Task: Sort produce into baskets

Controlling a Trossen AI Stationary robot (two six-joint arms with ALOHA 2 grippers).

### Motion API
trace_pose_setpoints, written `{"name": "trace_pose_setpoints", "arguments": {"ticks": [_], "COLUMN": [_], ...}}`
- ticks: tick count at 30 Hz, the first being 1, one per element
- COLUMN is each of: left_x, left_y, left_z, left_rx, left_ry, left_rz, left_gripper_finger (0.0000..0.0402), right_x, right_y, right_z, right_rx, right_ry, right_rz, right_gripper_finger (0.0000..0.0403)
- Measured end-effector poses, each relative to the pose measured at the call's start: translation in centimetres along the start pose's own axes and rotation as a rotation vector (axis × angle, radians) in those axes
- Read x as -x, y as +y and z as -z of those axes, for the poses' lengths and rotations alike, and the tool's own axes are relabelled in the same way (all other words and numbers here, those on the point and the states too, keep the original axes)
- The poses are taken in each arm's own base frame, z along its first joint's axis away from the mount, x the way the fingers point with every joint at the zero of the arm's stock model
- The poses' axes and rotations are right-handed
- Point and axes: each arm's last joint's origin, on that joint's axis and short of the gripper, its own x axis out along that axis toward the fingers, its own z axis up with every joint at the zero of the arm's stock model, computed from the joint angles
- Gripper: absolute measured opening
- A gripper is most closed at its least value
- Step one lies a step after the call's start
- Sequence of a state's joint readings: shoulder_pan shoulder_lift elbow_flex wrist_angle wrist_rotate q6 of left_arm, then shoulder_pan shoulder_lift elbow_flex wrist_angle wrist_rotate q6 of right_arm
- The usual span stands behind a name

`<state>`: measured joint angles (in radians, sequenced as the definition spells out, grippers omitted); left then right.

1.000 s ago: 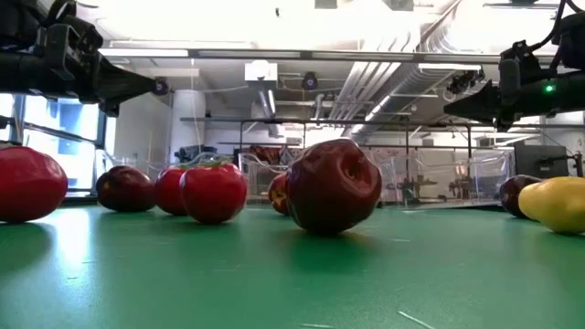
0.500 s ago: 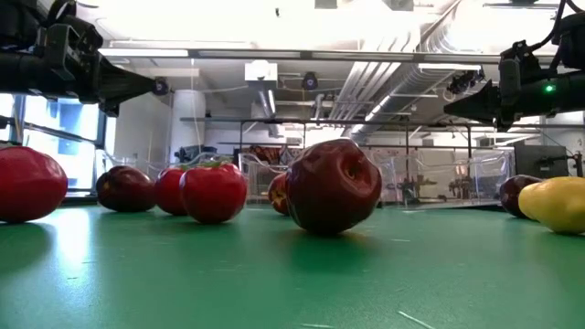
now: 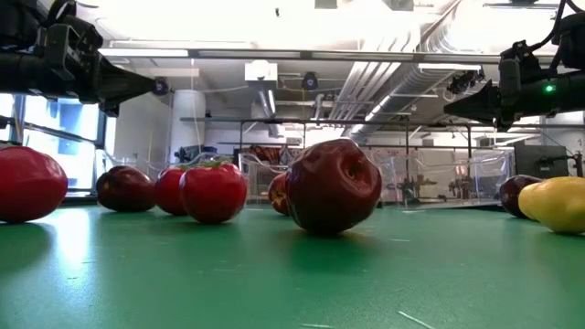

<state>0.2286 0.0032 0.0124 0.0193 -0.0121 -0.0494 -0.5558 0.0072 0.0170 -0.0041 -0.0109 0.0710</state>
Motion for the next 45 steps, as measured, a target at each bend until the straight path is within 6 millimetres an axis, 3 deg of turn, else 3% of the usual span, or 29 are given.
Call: {"name": "trace_pose_setpoints", "arguments": {"ticks": [22, 26, 34, 45], "left_x": [0.0, 0.0, 0.0, -1.6], "left_y": [0.0, 0.0, -1.0, -0.8], "left_z": [-0.1, -0.5, -2.3, -2.9], "left_rx": [0.002, 0.071, 0.063, -0.014], "left_ry": [-0.015, -0.054, -0.167, -0.205], "left_rz": [0.001, 0.005, 0.251, 0.102], "left_gripper_finger": [0.0001, 0.0001, 0.0000, 0.0000], "right_x": [0.0, 0.0, 0.0, 0.0], "right_y": [0.0, 0.0, 0.0, 0.0], "right_z": [0.0, 0.0, 0.0, 0.0], "right_rx": [0.000, 0.000, 0.000, 0.000], "right_ry": [0.000, 0.000, 0.000, 0.000], "right_rz": [0.000, 0.000, 0.000, 0.000], "right_gripper_finger": [0.0000, 0.0000, 0.0000, 0.0000]}}
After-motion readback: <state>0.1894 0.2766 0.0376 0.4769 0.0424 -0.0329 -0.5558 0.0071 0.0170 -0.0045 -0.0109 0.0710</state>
